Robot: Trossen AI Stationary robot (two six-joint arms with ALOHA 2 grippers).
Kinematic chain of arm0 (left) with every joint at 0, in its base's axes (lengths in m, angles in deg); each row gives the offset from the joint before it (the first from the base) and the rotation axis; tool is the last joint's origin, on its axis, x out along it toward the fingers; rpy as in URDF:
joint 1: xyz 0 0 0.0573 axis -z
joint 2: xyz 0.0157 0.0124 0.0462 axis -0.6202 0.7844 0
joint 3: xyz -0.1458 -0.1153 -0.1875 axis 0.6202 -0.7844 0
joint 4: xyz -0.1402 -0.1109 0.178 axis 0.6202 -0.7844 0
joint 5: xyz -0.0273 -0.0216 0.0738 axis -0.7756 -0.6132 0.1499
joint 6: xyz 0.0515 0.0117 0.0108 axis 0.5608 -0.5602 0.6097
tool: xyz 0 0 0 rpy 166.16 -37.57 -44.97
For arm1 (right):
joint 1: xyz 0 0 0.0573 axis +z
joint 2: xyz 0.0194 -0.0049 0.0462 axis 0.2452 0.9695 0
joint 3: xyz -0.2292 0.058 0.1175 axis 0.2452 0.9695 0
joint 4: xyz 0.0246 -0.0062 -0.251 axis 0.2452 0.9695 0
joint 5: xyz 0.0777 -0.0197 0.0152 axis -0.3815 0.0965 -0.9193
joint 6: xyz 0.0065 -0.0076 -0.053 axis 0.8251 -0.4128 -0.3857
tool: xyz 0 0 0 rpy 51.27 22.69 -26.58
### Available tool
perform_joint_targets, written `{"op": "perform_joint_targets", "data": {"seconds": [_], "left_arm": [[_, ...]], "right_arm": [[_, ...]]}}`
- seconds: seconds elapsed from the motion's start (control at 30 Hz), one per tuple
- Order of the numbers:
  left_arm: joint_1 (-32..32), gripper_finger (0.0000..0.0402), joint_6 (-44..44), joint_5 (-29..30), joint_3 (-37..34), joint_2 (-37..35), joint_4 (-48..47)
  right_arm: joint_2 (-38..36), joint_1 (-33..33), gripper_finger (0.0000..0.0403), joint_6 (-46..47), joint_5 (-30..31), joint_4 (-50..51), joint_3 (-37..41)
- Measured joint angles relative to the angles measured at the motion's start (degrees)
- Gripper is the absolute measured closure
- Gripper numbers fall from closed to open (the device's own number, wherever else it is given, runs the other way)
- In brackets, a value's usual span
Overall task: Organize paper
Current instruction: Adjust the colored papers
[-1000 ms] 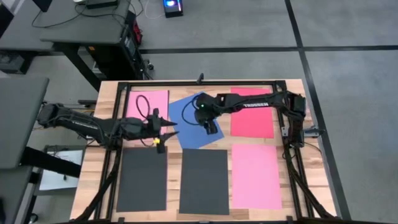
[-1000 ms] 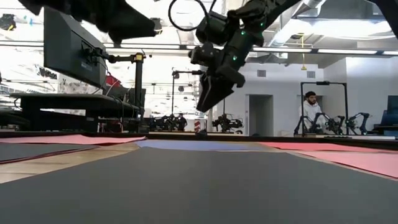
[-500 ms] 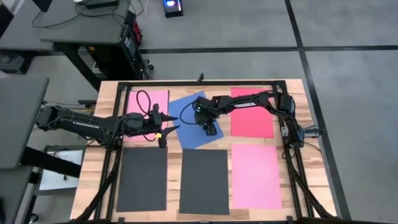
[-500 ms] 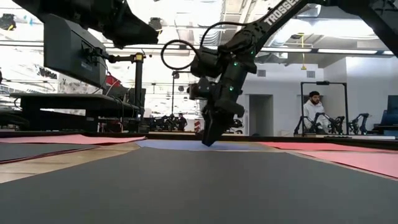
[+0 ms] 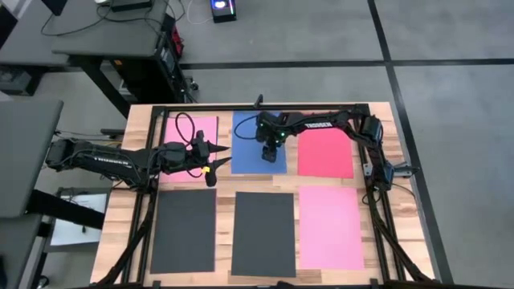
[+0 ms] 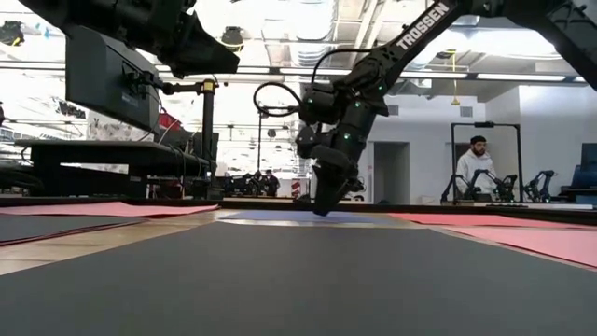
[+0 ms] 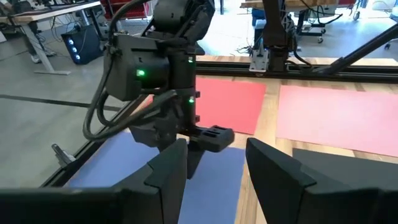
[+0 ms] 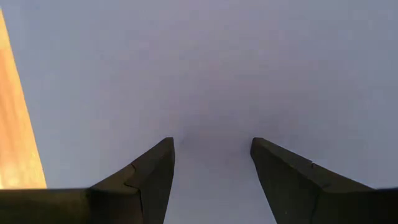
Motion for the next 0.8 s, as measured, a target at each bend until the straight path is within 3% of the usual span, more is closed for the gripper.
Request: {"op": "perform_joint_targets", "data": {"seconds": [0.8], "left_arm": [[0.0, 0.0254, -0.9, 0.0, 0.0, 0.0, -0.9]], "right_arm": [[-5.4, 2.0, 0.0196, -0.2, 0.6, 1.6, 0.4]]}}
